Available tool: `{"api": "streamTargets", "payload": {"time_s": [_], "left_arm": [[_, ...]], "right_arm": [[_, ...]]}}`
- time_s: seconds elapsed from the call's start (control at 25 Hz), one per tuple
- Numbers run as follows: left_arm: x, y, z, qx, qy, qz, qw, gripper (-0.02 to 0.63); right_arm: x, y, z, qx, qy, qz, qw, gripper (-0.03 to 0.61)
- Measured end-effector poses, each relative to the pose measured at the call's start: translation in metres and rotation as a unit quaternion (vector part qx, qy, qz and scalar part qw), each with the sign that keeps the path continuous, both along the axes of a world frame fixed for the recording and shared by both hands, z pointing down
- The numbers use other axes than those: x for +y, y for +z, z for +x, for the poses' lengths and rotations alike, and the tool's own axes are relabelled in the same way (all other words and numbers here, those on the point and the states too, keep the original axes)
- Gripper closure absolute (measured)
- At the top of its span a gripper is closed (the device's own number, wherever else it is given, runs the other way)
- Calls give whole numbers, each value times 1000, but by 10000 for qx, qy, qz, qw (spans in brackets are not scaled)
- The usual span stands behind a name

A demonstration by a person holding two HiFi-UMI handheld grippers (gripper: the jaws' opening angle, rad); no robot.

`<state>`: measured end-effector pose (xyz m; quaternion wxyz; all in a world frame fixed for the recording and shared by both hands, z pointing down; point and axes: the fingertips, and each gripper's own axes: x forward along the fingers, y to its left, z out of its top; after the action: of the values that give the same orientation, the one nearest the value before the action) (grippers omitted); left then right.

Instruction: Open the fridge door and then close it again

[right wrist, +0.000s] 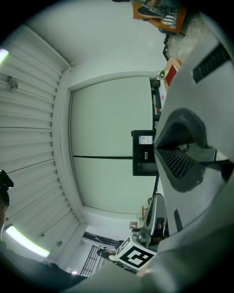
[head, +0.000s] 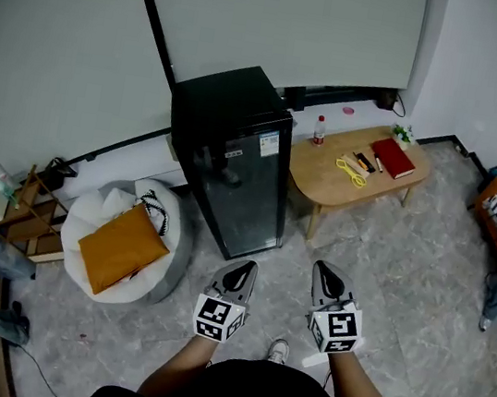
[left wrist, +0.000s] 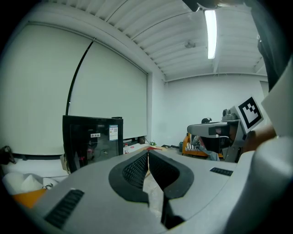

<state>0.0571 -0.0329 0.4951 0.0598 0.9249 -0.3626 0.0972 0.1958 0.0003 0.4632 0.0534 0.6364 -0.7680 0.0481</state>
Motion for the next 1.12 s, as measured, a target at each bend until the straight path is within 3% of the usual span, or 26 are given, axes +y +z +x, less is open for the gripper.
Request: {"api": "streamTargets", "payload": {"time_s": [0.36,0.6,1.12], "left_arm": [[-7,12,2,-204,-398,-71,9990,591],[-29,11,-19,-96,-818,-149,9965,591],[-90,7,-65,-20,-947,-115,9954,591]], "right_arm": [[-23,8,10,-58,-523,-8,9986,560],[-41,14,-9,-113,-824,-15,9965,560],[-106,13,-61,-78,-965,-61,9953,560]]}}
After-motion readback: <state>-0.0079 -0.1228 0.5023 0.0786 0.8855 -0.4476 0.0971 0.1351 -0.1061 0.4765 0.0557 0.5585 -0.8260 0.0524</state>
